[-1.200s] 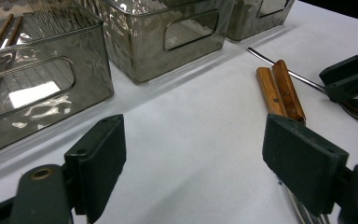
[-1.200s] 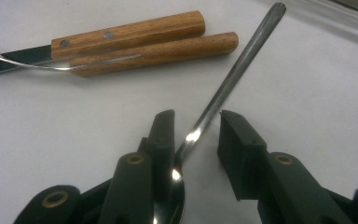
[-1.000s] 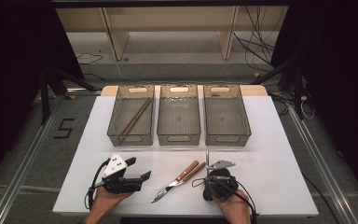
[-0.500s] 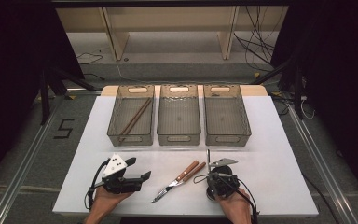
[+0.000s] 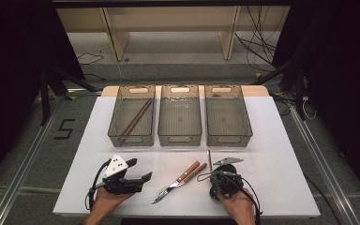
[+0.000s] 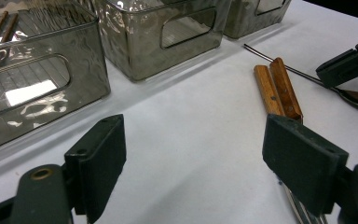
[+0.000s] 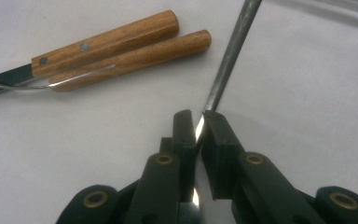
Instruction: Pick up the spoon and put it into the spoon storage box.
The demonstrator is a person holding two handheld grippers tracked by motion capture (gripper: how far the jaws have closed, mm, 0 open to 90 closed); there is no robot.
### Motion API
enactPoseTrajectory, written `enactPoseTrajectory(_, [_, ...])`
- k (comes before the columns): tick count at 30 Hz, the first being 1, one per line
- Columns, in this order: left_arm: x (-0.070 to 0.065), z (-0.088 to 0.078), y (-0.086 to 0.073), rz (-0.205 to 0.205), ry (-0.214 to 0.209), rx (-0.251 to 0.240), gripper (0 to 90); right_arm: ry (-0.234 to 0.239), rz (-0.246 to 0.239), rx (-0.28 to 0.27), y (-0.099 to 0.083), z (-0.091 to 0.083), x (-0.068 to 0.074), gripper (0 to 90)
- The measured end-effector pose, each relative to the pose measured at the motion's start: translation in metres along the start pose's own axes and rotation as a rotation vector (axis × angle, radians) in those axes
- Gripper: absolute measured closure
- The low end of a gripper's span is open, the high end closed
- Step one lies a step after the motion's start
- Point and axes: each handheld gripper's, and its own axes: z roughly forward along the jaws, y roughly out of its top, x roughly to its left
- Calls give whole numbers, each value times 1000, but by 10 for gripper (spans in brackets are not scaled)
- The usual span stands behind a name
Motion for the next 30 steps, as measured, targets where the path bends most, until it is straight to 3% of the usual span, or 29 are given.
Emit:
enactPoseTrajectory(9, [0,0,0,1,1,-1,215,-61,-34,48,4,2,9,804])
enactPoseTrajectory(18, [0,-1,0,0,0,-4,219,-50,-30,68,7,0,6,838])
enactPoseTrajectory(26, [-1,0,0,-1,-3,2,219,-8,-6,65,8,-5,-6,867])
enactPoseTrajectory(30, [-1,0,0,-1,-7,5,219,-31,-5,48,10,-13,-11,900])
